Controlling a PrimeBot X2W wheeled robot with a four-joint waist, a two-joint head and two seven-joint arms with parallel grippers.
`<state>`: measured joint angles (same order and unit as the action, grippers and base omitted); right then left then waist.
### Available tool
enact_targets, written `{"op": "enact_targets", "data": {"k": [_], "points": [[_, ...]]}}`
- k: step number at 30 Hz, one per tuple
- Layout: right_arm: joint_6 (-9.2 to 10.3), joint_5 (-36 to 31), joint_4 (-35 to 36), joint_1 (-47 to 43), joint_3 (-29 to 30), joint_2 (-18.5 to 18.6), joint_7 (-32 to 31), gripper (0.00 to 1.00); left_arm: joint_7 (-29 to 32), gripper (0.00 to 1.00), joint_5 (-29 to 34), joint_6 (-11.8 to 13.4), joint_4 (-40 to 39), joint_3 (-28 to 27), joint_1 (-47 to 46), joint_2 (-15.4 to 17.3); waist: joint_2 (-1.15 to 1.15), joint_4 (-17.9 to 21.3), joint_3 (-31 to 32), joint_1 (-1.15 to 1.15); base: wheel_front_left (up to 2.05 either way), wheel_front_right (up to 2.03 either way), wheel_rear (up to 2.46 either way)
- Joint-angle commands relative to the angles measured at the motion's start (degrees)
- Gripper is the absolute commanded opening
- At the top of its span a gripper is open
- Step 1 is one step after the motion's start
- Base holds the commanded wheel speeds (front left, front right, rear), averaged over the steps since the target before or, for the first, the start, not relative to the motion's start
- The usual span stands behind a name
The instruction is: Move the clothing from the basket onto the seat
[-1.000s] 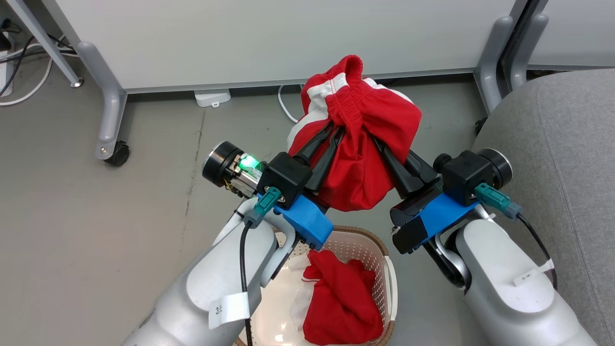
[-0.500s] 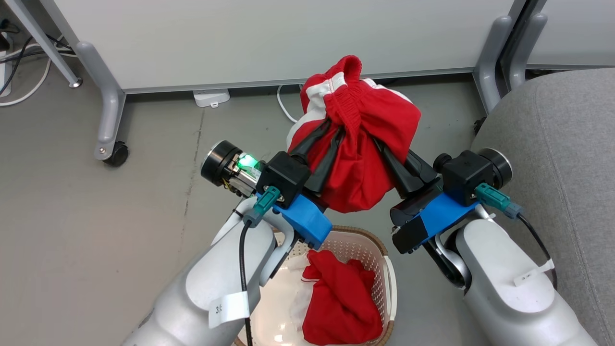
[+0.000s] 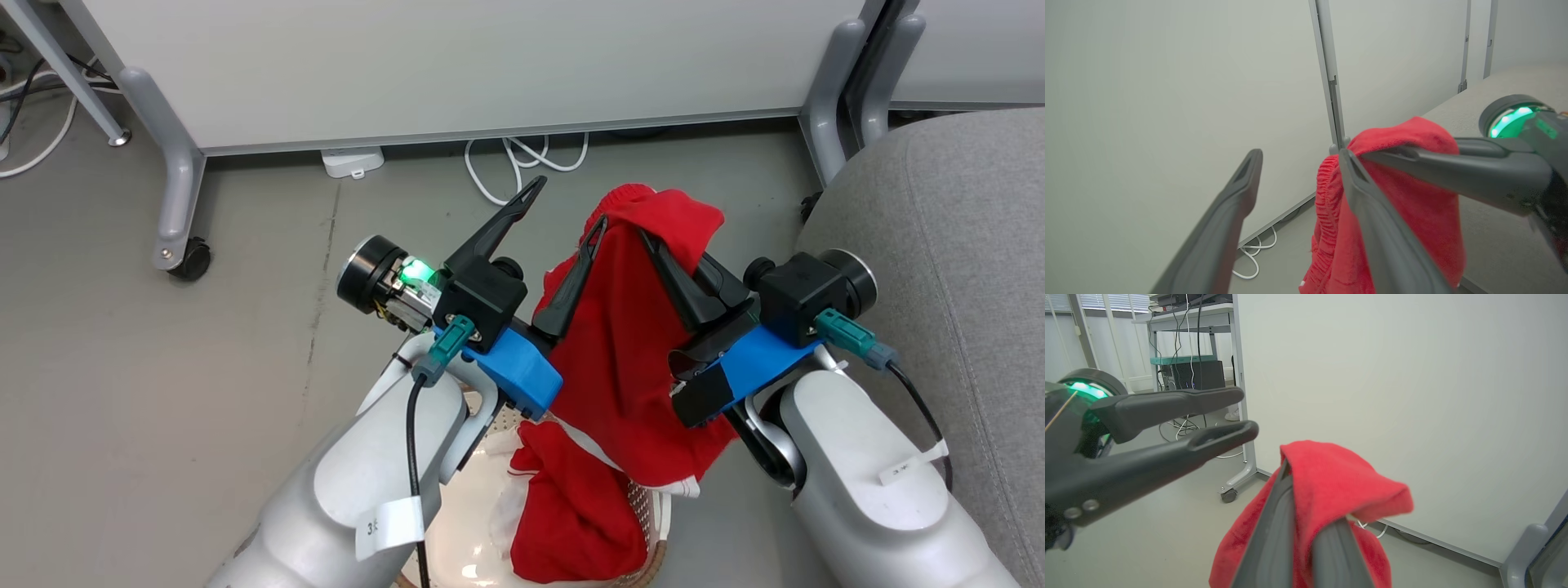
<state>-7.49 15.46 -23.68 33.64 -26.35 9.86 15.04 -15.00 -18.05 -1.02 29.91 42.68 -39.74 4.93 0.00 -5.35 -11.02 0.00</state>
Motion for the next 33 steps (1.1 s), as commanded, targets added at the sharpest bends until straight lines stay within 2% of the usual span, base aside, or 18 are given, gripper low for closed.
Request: {"op": "enact_targets", "data": {"k": [1,16,33], "points": [[-0.01,-0.10,0.29,-0.37,0.23,0.25,0.22,0.00,-0.27,1.00,0.47,0.16,-0.08,-0.43,0.20,-0.05,0.00,0.13,-0.14,0.00,0.00,0.00,0.00],[-0.01,-1.18,1.79,0.55,4.31,0.16,0.22,0.00,-0.28,1.00,1.17,-0.04,-0.02,-0.55,-1.00,0.36,0.00,3.24,-3.38,0.00,0.00,0.00,0.00],[-0.01,-2.34,4.75,-0.28,11.47,0.27,0.23,0.00,-0.28,1.00,2.63,-0.97,1.26,1.27,-3.09,0.28,0.00,11.95,-9.10,0.00,0.00,0.00,0.00]]}}
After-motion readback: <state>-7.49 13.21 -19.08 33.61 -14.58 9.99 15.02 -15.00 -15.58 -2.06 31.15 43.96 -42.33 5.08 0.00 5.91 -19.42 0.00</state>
